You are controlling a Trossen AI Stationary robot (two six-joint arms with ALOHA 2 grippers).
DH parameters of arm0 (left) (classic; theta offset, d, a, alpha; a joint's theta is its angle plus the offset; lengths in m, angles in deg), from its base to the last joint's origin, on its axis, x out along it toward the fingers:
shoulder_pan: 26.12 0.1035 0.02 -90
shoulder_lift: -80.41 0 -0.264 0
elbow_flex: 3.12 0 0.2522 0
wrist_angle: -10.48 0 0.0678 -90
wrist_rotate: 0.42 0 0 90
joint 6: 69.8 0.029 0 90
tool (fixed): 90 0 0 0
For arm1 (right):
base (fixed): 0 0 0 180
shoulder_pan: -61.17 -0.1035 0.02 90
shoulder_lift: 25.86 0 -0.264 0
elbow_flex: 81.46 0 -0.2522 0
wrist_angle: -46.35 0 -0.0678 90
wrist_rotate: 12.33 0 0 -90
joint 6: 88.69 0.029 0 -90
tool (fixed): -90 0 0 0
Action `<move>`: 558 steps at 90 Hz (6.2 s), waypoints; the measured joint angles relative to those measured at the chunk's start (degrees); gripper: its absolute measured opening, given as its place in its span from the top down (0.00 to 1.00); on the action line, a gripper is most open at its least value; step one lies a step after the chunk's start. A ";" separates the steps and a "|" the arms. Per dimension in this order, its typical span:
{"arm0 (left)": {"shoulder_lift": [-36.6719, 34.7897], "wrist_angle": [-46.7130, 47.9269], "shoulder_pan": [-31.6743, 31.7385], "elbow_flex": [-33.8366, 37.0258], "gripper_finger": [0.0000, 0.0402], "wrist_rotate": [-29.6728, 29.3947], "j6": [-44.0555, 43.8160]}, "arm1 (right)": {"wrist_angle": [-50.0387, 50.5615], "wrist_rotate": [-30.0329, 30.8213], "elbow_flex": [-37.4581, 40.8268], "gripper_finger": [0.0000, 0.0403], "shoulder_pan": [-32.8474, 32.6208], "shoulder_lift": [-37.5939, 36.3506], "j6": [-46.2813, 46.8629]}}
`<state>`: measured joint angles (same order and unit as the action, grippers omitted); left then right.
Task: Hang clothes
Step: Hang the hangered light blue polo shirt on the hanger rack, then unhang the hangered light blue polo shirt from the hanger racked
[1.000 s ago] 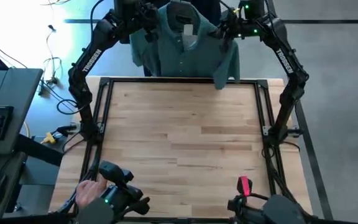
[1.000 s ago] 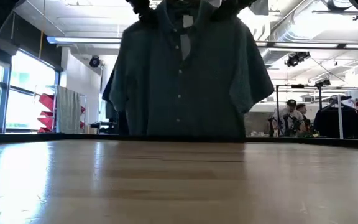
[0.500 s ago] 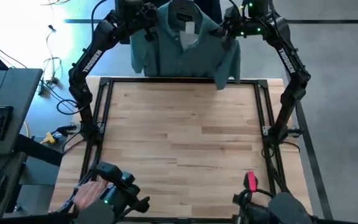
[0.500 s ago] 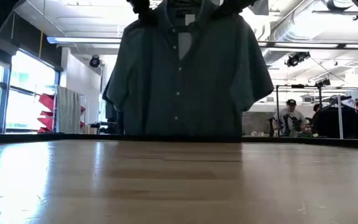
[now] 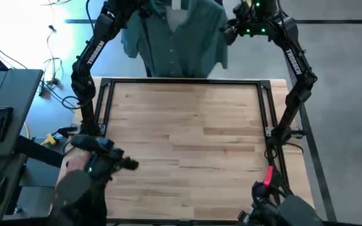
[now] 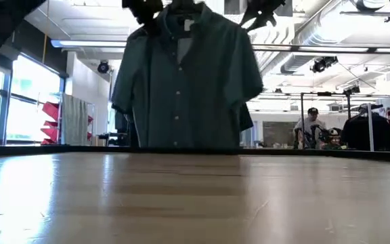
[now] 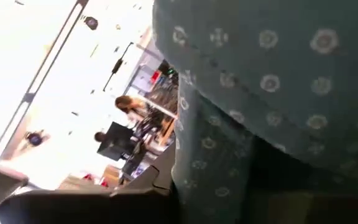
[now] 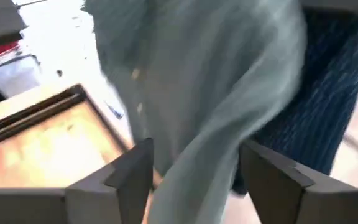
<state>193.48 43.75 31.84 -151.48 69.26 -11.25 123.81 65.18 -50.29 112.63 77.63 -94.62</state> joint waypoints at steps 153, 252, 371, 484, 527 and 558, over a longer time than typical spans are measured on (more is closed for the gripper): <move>-1.86 13.01 -4.77 -0.42 0.88 1.10 -4.03 | -28.86 38.91 0.13 0.52 -8.87 9.14 -46.20; -2.17 9.86 0.96 -0.08 0.71 1.88 -2.94 | -44.39 12.70 0.15 0.86 -1.90 13.78 -39.70; -14.68 43.73 -0.67 -0.11 0.71 13.16 -47.58 | -20.30 -17.35 0.62 0.23 12.16 2.87 -13.86; -12.99 50.47 -18.69 -0.02 0.71 10.33 -54.95 | -51.83 -30.38 5.62 0.49 8.33 16.70 0.73; -13.04 50.54 -19.76 -0.02 0.71 8.14 -53.83 | -52.24 -21.56 5.62 0.94 7.32 16.70 -0.29; -13.63 50.44 -19.74 -0.02 0.71 -3.62 -51.56 | -60.47 -27.59 5.49 0.94 7.43 16.70 6.33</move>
<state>179.85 94.19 12.10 -151.50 65.63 -62.81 63.33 37.59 -44.80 120.06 94.32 -88.29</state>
